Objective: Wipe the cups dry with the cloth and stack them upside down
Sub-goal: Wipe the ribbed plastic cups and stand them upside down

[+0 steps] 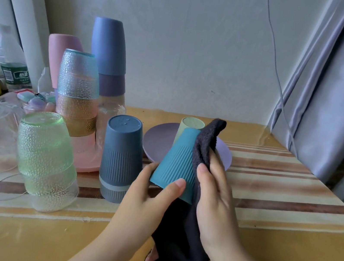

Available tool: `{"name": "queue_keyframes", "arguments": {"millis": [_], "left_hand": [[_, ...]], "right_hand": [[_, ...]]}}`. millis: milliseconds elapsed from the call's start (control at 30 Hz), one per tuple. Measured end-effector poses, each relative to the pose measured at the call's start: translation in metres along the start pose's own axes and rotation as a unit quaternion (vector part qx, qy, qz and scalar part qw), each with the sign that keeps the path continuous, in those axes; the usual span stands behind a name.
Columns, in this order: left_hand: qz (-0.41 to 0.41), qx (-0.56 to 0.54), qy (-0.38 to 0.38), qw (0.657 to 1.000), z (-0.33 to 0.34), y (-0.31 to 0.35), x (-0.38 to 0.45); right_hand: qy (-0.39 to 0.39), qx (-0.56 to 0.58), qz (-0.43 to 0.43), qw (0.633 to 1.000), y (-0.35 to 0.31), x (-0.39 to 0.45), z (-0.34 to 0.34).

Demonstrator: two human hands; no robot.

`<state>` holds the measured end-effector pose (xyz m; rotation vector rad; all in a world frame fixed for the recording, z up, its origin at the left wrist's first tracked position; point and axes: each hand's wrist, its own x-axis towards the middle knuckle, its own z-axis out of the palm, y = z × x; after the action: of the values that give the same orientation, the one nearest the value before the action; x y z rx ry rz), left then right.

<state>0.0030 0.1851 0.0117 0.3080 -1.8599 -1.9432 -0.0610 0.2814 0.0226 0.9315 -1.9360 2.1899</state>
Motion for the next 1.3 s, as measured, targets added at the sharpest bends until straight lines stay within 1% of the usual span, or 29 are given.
{"name": "queue_keyframes", "arguments": {"millis": [100, 200, 300, 400, 467, 533, 600, 633, 700, 767, 800, 833, 900, 967, 1067, 1133, 1200, 1300], "left_hand": [[-0.052, -0.074, -0.037, 0.995, 0.0, -0.004, 0.001], [-0.077, -0.146, -0.045, 0.985, 0.0, -0.003, 0.002], [-0.095, -0.206, -0.036, 0.973, 0.003, -0.002, 0.005], [-0.101, -0.22, -0.02, 0.97, 0.002, -0.001, 0.007], [-0.097, -0.211, -0.021, 0.972, -0.001, -0.003, 0.009], [-0.081, -0.186, -0.009, 0.979, 0.0, -0.006, 0.009], [-0.055, -0.138, 0.014, 0.989, 0.004, -0.008, 0.008], [-0.034, -0.111, 0.028, 0.993, 0.005, -0.01, 0.007], [0.027, -0.071, 0.083, 0.994, 0.006, -0.009, 0.003], [0.092, -0.027, 0.125, 0.987, 0.004, -0.007, -0.001], [0.11, 0.004, 0.13, 0.985, 0.005, -0.005, -0.003], [0.114, 0.032, 0.123, 0.985, 0.005, -0.006, -0.004], [0.088, 0.067, 0.088, 0.99, 0.006, -0.007, -0.005], [0.074, 0.101, 0.071, 0.99, 0.004, -0.011, -0.004], [0.068, 0.118, 0.052, 0.989, -0.002, -0.009, -0.001], [0.05, 0.086, 0.023, 0.995, -0.003, -0.006, 0.0], [0.006, 0.038, -0.014, 0.999, -0.003, -0.004, 0.0], [-0.053, -0.054, -0.056, 0.996, -0.002, -0.008, 0.001]], "right_hand": [[0.029, 0.068, 0.043, 0.996, 0.002, 0.007, -0.007], [0.041, 0.136, 0.066, 0.988, 0.003, 0.009, -0.009], [0.018, 0.165, 0.064, 0.984, 0.002, 0.005, -0.003], [-0.021, 0.139, 0.053, 0.989, 0.006, -0.004, 0.005], [-0.027, 0.109, 0.042, 0.993, 0.007, -0.008, 0.007], [-0.01, 0.108, 0.038, 0.993, 0.005, -0.007, 0.005], [0.013, 0.117, 0.035, 0.992, 0.003, -0.002, -0.001], [0.028, 0.122, 0.038, 0.991, 0.003, 0.0, -0.004], [0.042, 0.123, 0.044, 0.991, 0.003, 0.003, -0.007], [0.033, 0.108, 0.048, 0.992, 0.002, 0.003, -0.005], [0.029, 0.103, 0.05, 0.993, 0.003, 0.002, -0.004], [0.025, 0.095, 0.05, 0.994, 0.004, 0.001, -0.003], [0.018, 0.063, 0.051, 0.997, 0.005, -0.002, 0.0], [0.006, 0.039, 0.053, 0.998, 0.006, -0.005, 0.004], [0.005, 0.021, 0.052, 0.998, 0.006, -0.007, 0.006], [0.014, 0.025, 0.053, 0.998, 0.006, -0.004, 0.003], [0.028, 0.035, 0.055, 0.997, 0.006, 0.001, -0.002], [0.054, 0.086, 0.064, 0.993, 0.005, 0.01, -0.011]]}}
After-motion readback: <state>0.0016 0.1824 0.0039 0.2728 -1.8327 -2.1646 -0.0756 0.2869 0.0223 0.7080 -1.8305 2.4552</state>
